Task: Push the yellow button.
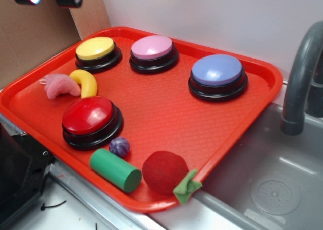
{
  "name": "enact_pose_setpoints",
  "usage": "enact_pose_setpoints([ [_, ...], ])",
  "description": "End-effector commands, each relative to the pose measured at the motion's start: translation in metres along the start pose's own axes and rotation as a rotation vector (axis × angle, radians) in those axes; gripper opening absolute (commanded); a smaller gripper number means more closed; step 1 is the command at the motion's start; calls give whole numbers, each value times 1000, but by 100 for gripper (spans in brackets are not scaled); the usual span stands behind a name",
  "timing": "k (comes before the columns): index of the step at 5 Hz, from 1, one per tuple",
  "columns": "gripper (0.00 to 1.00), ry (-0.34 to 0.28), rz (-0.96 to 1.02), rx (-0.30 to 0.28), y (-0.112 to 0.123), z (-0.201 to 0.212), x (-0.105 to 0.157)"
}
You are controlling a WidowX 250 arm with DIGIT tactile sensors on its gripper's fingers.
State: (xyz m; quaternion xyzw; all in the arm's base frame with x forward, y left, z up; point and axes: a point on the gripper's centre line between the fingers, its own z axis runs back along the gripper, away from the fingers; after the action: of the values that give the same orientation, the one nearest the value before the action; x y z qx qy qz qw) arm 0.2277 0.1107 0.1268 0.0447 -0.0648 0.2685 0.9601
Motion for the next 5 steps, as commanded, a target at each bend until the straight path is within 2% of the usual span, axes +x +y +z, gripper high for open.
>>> enact_pose_setpoints([
  [1, 100, 33, 144, 36, 4, -46, 25],
  [3, 100, 61, 222, 46, 3, -67, 13],
  [5, 100, 79, 217, 56, -7, -76, 5],
])
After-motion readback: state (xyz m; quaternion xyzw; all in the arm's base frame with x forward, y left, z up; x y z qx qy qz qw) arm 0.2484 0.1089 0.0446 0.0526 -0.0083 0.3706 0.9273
